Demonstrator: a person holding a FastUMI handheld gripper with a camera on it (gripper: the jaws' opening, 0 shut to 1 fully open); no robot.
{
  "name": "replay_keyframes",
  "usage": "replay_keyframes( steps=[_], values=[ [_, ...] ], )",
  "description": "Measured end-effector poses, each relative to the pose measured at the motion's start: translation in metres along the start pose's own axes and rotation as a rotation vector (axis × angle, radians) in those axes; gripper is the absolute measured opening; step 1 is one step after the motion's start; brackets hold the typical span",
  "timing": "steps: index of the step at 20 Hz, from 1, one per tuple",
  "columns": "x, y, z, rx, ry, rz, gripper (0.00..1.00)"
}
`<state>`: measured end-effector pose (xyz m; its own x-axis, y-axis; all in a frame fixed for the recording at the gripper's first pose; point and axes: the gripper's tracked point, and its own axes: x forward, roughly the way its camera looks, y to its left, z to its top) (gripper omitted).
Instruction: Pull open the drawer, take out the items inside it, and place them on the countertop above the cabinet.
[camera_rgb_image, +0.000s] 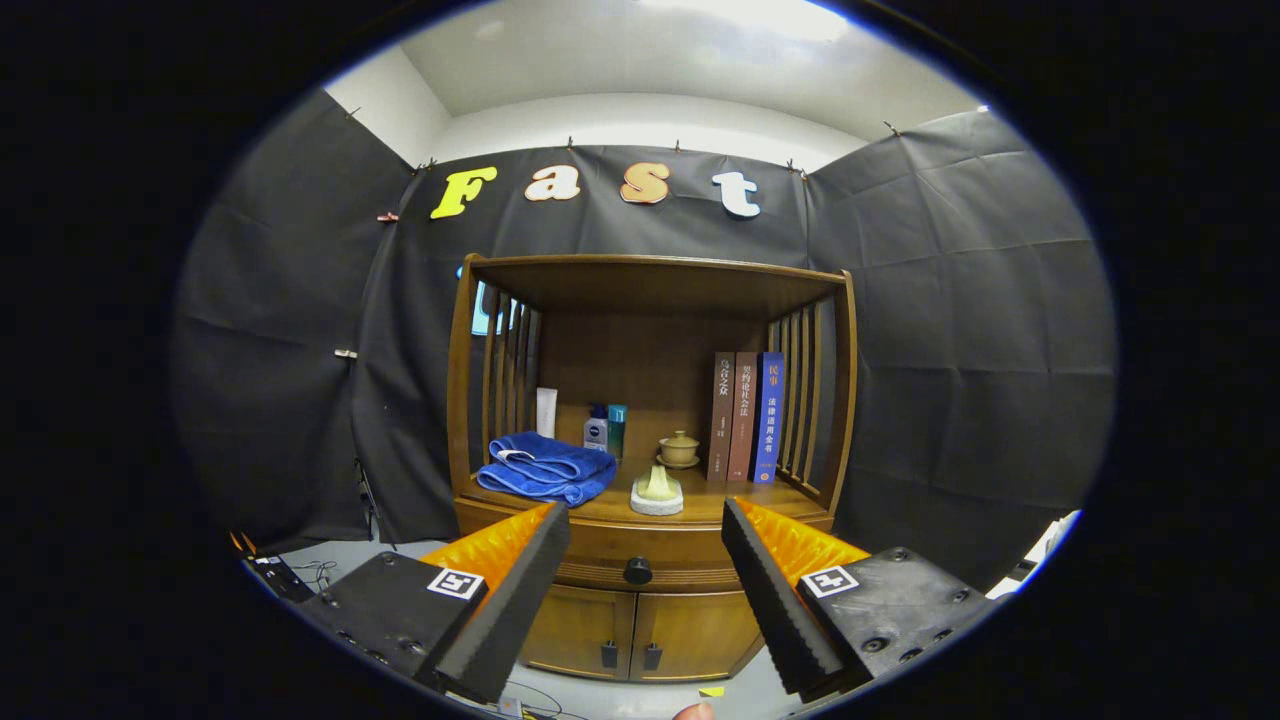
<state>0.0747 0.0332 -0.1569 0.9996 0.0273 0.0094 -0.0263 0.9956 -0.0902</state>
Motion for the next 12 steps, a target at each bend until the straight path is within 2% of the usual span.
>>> replay_keyframes(
  steps=[12],
  values=[
    [-0.0009, 0.0028, -0.003, -0.013, 0.002, 0.0, 0.99]
  ],
)
